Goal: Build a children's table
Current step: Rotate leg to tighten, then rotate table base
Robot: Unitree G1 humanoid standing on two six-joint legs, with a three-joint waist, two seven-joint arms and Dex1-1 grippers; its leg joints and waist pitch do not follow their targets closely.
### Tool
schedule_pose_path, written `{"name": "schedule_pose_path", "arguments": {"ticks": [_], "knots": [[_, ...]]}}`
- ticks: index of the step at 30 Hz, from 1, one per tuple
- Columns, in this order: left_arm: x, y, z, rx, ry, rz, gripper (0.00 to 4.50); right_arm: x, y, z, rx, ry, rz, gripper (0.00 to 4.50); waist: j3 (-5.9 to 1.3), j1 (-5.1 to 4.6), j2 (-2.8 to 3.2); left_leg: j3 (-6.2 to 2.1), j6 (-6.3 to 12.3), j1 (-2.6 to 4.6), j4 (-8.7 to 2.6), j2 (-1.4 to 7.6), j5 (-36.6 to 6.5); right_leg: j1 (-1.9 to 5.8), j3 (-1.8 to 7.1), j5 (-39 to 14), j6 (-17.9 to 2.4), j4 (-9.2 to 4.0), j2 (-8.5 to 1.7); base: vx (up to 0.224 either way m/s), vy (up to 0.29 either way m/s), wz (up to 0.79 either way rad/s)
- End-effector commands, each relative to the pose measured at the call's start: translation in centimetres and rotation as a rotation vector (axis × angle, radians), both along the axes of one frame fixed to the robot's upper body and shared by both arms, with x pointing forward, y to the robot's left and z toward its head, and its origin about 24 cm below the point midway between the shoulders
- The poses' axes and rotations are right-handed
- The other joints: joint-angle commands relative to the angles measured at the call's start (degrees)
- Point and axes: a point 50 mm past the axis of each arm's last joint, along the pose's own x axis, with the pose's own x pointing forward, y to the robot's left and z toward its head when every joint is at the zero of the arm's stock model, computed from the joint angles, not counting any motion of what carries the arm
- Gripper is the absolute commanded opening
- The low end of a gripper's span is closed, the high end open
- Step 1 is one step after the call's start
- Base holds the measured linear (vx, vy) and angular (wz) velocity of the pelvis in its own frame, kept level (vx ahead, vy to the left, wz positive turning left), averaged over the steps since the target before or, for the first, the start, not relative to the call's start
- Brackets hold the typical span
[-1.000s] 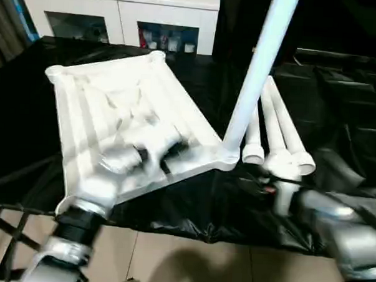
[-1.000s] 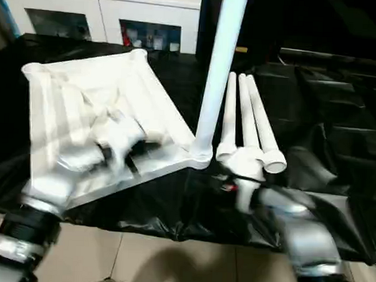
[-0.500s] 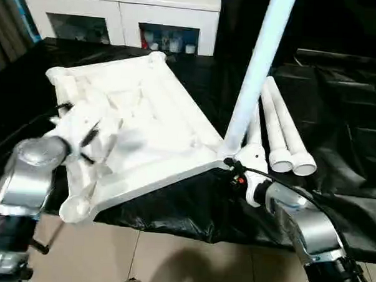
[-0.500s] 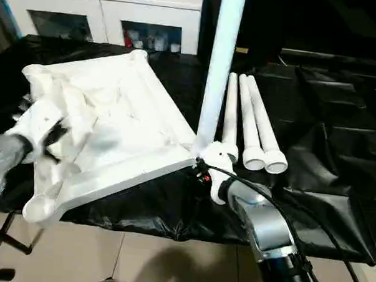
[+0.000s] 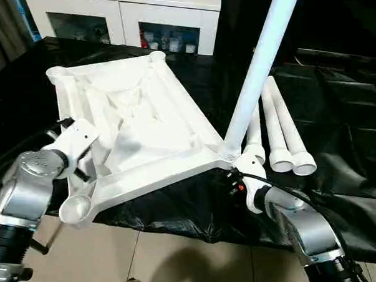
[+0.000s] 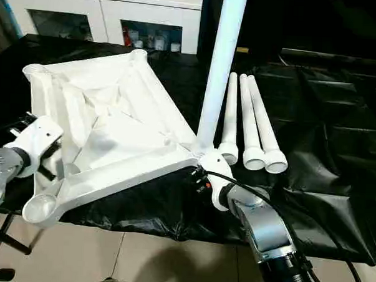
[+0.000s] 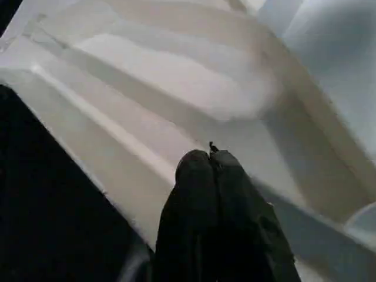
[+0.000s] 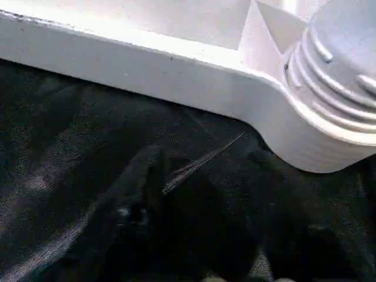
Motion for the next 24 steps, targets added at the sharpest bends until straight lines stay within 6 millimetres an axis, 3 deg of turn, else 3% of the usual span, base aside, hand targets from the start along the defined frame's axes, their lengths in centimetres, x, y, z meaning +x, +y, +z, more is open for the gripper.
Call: {"name": "schedule_pose_path", "arguments": {"ticks": [1,7,9,10,11,14,24], "knots": [[-0.3,0.7,-0.4,0.039,0.036,0.027,0.0,0.0,0.2,-0.3,-0.014,-0.001,-0.001,1.81,-3.77,-0.04,1.04,-0.86,0.14,0.48,-3.6,1.71,-12.58,2.62,2.65,-10.12,-10.19,-3.49,-3.28,0.0,0.0,0.0],[-1.2,1.2,-1.0,0.06,0.136,0.012,0.0,1.1,1.4,-0.9,0.001,-0.01,-0.018,1.42,-3.67,-0.08,1.23,-0.99,-0.87,0.71,-3.79,1.76,-15.31,2.42,2.67,-13.14,-10.54,-3.72,-3.5,0.0,0.0,0.0],[-1.8,0.8,-1.5,0.048,0.217,-0.055,0.0,2.0,2.2,-0.9,0.014,-0.021,-0.036,1.19,-3.72,0.01,1.25,-1.08,-1.23,0.9,-3.83,1.9,-16.27,2.34,2.7,-14.1,-10.5,-3.78,-3.67,0.0,0.0,0.0],[-2.1,0.7,-1.6,0.044,0.243,-0.076,0.0,2.3,2.4,-0.8,0.016,-0.024,-0.041,1.09,-3.57,-0.32,1.28,-1.19,-1.37,0.49,-4.07,1.76,-16.35,2.62,2.62,-14.81,-10.53,-3.7,-3.54,0.0,0.0,0.0],[-2.4,0.5,-1.7,0.047,0.277,-0.109,0.0,2.6,2.6,-0.8,0.016,-0.028,-0.041,0.94,-3.57,-0.19,1.34,-1.09,-1.63,0.94,-3.97,1.91,-16.8,2.28,2.72,-14.94,-10.45,-3.83,-3.59,0.0,0.0,0.0],[-3.0,0.1,-1.9,0.026,0.347,-0.18,0.0,3.2,3.2,-0.8,0.011,-0.037,-0.034,0.76,-3.63,-0.53,1.31,-1.11,-1.85,0.74,-4.0,1.74,-16.66,2.43,2.76,-14.48,-10.93,-3.54,-3.59,0.0,0.0,0.0],[-5.7,-4.1,-1.4,-0.172,0.55,-0.542,0.0,4.8,4.8,-0.7,-0.002,-0.056,0.014,0.13,-3.62,-1.15,1.35,-0.96,-2.12,0.9,-3.9,1.8,-17.13,2.39,2.87,-14.62,-12.23,-3.24,-3.59,0.0,0.0,0.0]]}}
